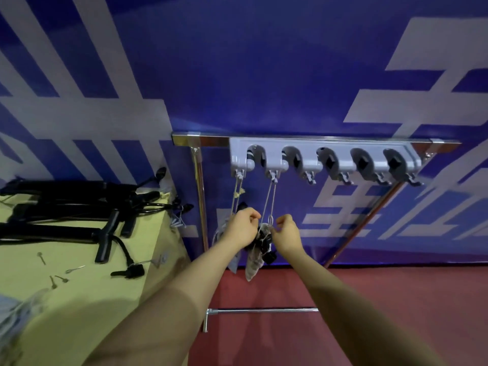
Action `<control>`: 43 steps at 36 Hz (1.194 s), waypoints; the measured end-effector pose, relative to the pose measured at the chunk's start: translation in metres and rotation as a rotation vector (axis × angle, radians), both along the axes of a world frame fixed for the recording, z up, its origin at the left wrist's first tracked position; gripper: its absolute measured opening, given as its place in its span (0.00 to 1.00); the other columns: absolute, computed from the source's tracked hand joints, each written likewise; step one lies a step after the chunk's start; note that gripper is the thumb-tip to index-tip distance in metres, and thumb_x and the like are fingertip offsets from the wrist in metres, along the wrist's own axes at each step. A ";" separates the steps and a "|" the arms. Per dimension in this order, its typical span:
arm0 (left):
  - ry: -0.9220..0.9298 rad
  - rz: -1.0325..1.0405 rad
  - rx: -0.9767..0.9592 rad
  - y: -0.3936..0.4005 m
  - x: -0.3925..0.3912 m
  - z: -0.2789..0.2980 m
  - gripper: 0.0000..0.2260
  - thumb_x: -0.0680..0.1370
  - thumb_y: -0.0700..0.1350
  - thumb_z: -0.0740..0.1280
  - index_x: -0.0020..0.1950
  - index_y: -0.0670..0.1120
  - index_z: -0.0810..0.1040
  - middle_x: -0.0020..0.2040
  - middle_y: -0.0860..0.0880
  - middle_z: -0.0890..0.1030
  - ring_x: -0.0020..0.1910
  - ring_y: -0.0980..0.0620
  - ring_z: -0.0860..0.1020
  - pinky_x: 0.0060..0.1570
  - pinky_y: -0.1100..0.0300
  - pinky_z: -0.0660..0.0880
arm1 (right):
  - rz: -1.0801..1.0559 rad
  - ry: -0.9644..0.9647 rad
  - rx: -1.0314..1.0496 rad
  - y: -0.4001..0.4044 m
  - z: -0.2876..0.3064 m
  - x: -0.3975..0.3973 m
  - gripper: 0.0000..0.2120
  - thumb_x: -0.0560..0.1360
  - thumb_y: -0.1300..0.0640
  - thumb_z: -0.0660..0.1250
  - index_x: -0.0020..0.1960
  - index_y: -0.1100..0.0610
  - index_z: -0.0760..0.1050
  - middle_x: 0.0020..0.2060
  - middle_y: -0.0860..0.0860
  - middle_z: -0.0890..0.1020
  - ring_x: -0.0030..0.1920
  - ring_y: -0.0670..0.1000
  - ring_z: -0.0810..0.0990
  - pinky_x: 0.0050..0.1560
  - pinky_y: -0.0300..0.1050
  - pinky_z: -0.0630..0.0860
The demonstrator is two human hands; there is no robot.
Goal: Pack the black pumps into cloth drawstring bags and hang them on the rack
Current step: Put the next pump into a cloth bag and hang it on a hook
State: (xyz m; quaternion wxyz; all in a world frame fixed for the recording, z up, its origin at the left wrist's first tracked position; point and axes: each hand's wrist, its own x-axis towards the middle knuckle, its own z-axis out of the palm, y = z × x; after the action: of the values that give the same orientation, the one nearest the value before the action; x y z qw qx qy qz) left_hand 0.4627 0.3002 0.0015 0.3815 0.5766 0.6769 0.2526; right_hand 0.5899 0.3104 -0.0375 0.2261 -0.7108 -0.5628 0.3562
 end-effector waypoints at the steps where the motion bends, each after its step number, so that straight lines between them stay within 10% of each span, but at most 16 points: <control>1: 0.006 -0.010 -0.006 0.003 0.001 -0.005 0.10 0.80 0.39 0.60 0.57 0.42 0.78 0.53 0.43 0.81 0.53 0.45 0.78 0.52 0.58 0.73 | -0.026 0.007 -0.012 0.003 -0.008 0.000 0.17 0.77 0.54 0.66 0.59 0.63 0.68 0.55 0.60 0.77 0.53 0.61 0.77 0.51 0.55 0.74; 9: 0.060 -0.105 -0.015 0.025 0.003 -0.046 0.07 0.78 0.37 0.61 0.52 0.44 0.77 0.50 0.43 0.81 0.51 0.43 0.78 0.54 0.51 0.76 | -0.050 -0.011 -0.075 0.025 -0.041 0.001 0.17 0.74 0.53 0.67 0.29 0.55 0.67 0.32 0.57 0.76 0.37 0.58 0.75 0.39 0.51 0.72; 23: 0.081 -0.261 -0.144 0.017 0.020 -0.034 0.16 0.71 0.40 0.65 0.59 0.46 0.75 0.54 0.43 0.78 0.54 0.39 0.76 0.55 0.47 0.74 | -0.318 0.613 -0.043 0.023 0.014 -0.003 0.09 0.77 0.64 0.65 0.37 0.64 0.75 0.27 0.57 0.78 0.27 0.52 0.77 0.28 0.41 0.75; 28: -0.059 -0.124 -0.124 0.008 0.022 -0.024 0.10 0.72 0.38 0.66 0.34 0.50 0.72 0.38 0.46 0.80 0.44 0.43 0.77 0.45 0.54 0.73 | -0.459 0.911 -0.083 0.016 0.044 -0.004 0.06 0.76 0.68 0.62 0.44 0.65 0.77 0.28 0.55 0.81 0.29 0.51 0.79 0.35 0.44 0.78; 38: -0.335 -0.083 -0.075 0.001 0.025 0.005 0.15 0.72 0.35 0.69 0.50 0.48 0.67 0.45 0.45 0.77 0.44 0.49 0.76 0.48 0.52 0.75 | -0.441 1.114 -0.060 0.005 0.090 -0.005 0.14 0.77 0.71 0.55 0.57 0.67 0.75 0.43 0.58 0.81 0.43 0.55 0.81 0.49 0.51 0.80; 43: -0.130 -0.037 0.027 0.005 0.022 0.015 0.11 0.77 0.45 0.65 0.35 0.50 0.71 0.35 0.44 0.79 0.37 0.44 0.77 0.40 0.56 0.72 | -0.467 1.143 0.062 -0.008 0.086 0.000 0.15 0.77 0.72 0.61 0.63 0.67 0.74 0.52 0.58 0.80 0.46 0.56 0.82 0.43 0.46 0.82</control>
State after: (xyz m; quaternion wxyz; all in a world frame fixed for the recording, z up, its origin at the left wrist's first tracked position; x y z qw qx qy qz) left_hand 0.4842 0.3049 0.0167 0.4216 0.5763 0.6364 0.2917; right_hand 0.5901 0.3021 0.0489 0.5845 -0.5052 -0.1924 0.6051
